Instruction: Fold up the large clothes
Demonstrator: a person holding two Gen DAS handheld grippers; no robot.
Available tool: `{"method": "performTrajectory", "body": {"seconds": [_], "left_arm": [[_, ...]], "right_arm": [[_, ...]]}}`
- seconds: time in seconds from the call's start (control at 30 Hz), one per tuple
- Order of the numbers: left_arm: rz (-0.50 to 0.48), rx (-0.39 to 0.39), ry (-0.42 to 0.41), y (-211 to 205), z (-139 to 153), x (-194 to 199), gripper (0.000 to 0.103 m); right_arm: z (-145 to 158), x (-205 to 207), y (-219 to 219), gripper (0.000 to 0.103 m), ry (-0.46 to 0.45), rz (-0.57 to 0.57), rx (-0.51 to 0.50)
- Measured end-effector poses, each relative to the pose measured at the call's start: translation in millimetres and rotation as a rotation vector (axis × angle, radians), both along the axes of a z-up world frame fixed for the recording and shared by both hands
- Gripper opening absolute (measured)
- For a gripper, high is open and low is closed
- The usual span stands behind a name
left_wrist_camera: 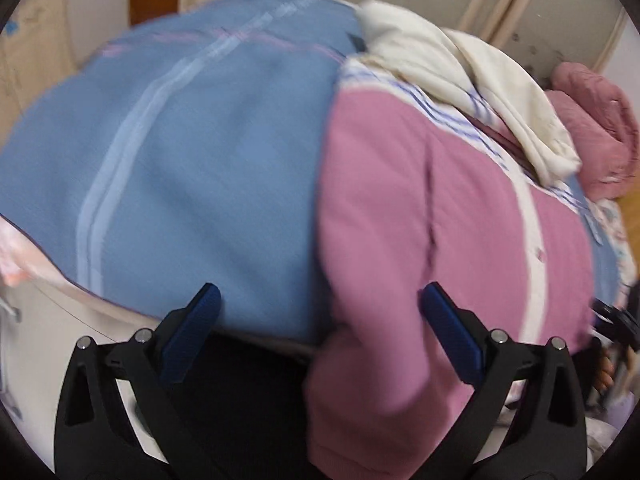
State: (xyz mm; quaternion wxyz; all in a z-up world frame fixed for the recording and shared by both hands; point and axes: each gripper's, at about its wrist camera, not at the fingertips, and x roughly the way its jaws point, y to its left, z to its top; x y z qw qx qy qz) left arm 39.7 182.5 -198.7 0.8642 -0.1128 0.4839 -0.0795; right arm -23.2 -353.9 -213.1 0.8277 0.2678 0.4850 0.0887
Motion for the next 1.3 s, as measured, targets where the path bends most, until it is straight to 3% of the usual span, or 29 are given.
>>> {"method": "performTrajectory", "body": {"seconds": [0.03, 0.1, 0.2, 0.27, 0.37, 0.43, 0.53, 0.6, 0.63, 0.7, 0.73, 0.8, 0.83, 0.9, 0.97, 1.0, 1.03, 1.1, 1.13, 1.23, 1.3], "left_arm": [[-0.018, -0.011, 0.003, -5.8, -3.1, -3.8, 0.101], [-0.070, -0.010, 0.022, -18.8, -9.2, -7.7, 0.101], [-0.109, 0.000, 0.073, -35.4, -25.1, -2.2, 0.101], [-0.123, 0.054, 0.083, -48.1, -32.0, -2.9, 0.101], [-0.207, 0.033, 0.079, -67.1, -30.7, -9.8, 0.100], [-0.241, 0.037, 0.066, -76.0, -27.0, -15.2, 0.084], [-0.241, 0.055, 0.063, -74.7, -20.9, -16.6, 0.057], [-0.242, 0.006, 0.067, -66.3, -17.2, -16.2, 0.046], [-0.243, -0.011, 0.069, -64.3, -17.4, -16.2, 0.043], [-0.245, -0.023, 0.067, -61.0, -16.1, -18.1, 0.044], [-0.245, -0.019, 0.070, -61.8, -16.8, -18.0, 0.053], [-0.240, -0.002, 0.081, -58.4, -19.2, -22.8, 0.075], [-0.245, -0.005, 0.080, -60.5, -20.4, -22.5, 0.078], [-0.256, 0.003, 0.072, -65.4, -21.2, -22.5, 0.078], [-0.264, 0.009, 0.067, -68.1, -21.1, -21.0, 0.078], [-0.266, 0.005, 0.068, -68.8, -21.0, -20.3, 0.074], [-0.272, 0.000, 0.066, -69.1, -19.5, -20.6, 0.057], [-0.282, 0.009, 0.062, -68.2, -14.7, -23.2, 0.031], [-0.294, -0.031, 0.055, -63.7, -7.9, -24.8, 0.019], [-0.337, -0.185, -0.007, -51.0, 17.9, -26.2, 0.013], [-0.372, -0.242, -0.071, -47.1, 38.4, -24.7, 0.012]], "right_arm": [[3.8, 0.6, 3.4, 0.073, -0.001, 0.014, -0.005], [9.4, -0.1, 8.7, 0.059, -0.015, 0.049, 0.009], [3.2, 8.4, 6.9, 0.058, 0.024, 0.040, -0.034], [-6.9, 9.9, 3.7, 0.059, 0.032, 0.033, -0.001], [-9.8, 7.9, 1.6, 0.059, 0.019, 0.034, 0.019], [-8.7, 7.8, 2.1, 0.058, 0.024, 0.046, 0.007], [-5.9, 4.3, -10.3, 0.038, 0.029, 0.042, 0.049], [-8.7, -1.1, -24.3, 0.024, 0.034, 0.018, 0.116], [-12.3, -3.2, -31.7, 0.023, 0.041, 0.000, 0.145], [-16.5, -7.3, -37.6, 0.024, 0.052, -0.023, 0.127], [-17.3, -9.4, -39.7, 0.025, 0.053, -0.025, 0.132], [-17.0, -13.5, -40.9, 0.037, 0.069, -0.027, 0.126], [-14.7, -14.2, -37.3, 0.041, 0.068, -0.008, 0.099], [-10.6, -13.8, -24.6, 0.059, 0.064, 0.041, 0.043], [-11.1, -10.3, -6.1, 0.062, 0.074, 0.094, -0.003], [-11.8, -9.1, -0.8, 0.058, 0.075, 0.114, -0.011], [-10.1, -8.8, 8.9, 0.052, 0.068, 0.142, -0.034], [-2.8, -7.6, 22.8, 0.023, 0.066, 0.198, -0.062], [3.8, -8.4, 24.3, 0.017, 0.051, 0.223, -0.014], [30.5, -8.1, 20.7, 0.011, -0.062, 0.283, 0.181], [53.2, -3.1, 16.4, 0.010, -0.167, 0.298, 0.306]]}}
